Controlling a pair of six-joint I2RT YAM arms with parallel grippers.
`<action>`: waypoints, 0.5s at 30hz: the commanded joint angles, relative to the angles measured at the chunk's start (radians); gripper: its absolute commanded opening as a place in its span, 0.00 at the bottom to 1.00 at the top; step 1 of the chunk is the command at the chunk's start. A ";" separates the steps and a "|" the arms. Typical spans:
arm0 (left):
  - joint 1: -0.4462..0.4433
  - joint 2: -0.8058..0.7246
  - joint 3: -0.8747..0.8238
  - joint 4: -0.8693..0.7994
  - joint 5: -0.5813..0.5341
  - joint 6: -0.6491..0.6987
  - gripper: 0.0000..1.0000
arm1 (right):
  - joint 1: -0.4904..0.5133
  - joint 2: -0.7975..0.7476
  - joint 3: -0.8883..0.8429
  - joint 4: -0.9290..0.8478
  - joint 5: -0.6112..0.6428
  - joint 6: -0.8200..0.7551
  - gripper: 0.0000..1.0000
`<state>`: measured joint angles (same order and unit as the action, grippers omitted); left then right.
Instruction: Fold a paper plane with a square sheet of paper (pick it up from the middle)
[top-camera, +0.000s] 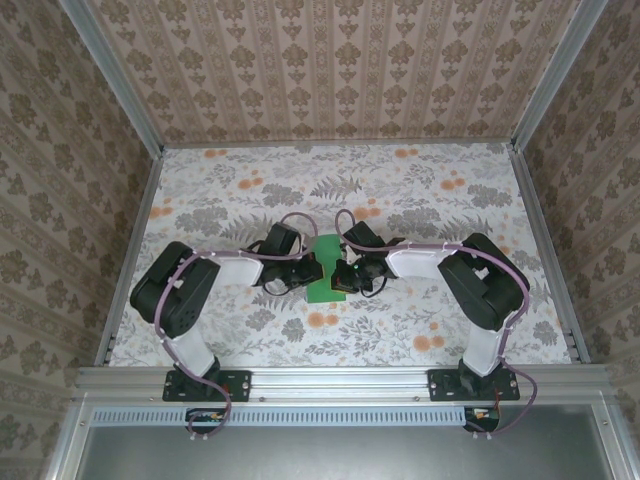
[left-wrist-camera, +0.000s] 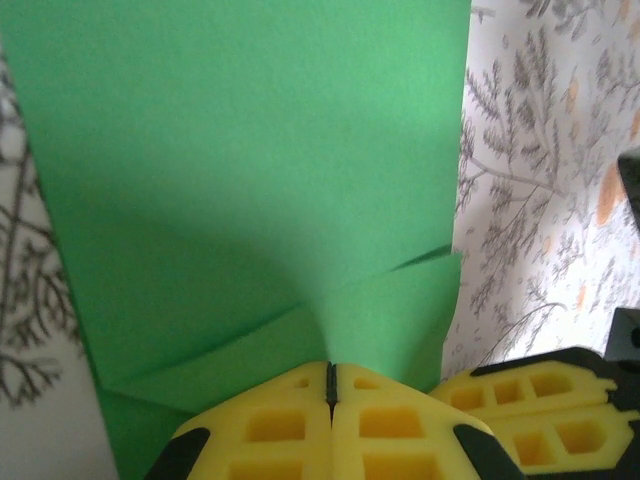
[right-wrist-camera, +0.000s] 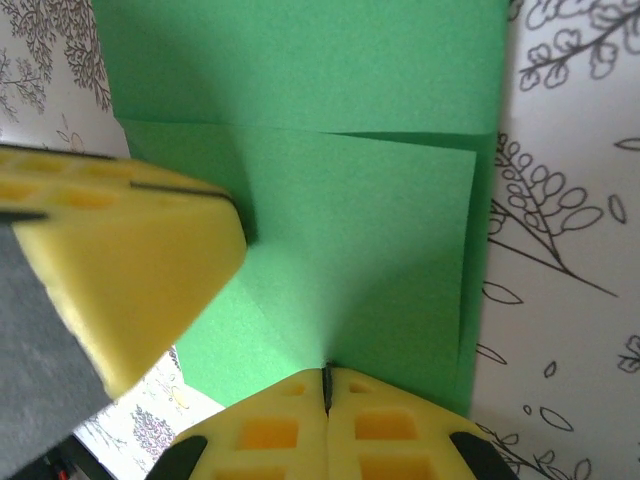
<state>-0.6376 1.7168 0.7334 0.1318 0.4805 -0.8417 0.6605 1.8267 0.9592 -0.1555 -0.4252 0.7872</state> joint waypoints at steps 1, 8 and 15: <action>-0.038 -0.044 -0.001 -0.089 -0.061 0.004 0.03 | -0.001 0.039 -0.034 -0.077 0.036 -0.013 0.00; -0.065 -0.024 -0.023 -0.052 -0.062 -0.034 0.03 | -0.001 0.041 -0.036 -0.074 0.034 -0.010 0.00; -0.066 -0.004 -0.001 -0.076 -0.084 -0.018 0.02 | -0.001 0.042 -0.040 -0.075 0.033 -0.013 0.00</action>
<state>-0.6945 1.6936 0.7261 0.1009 0.4339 -0.8612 0.6605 1.8267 0.9585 -0.1547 -0.4252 0.7872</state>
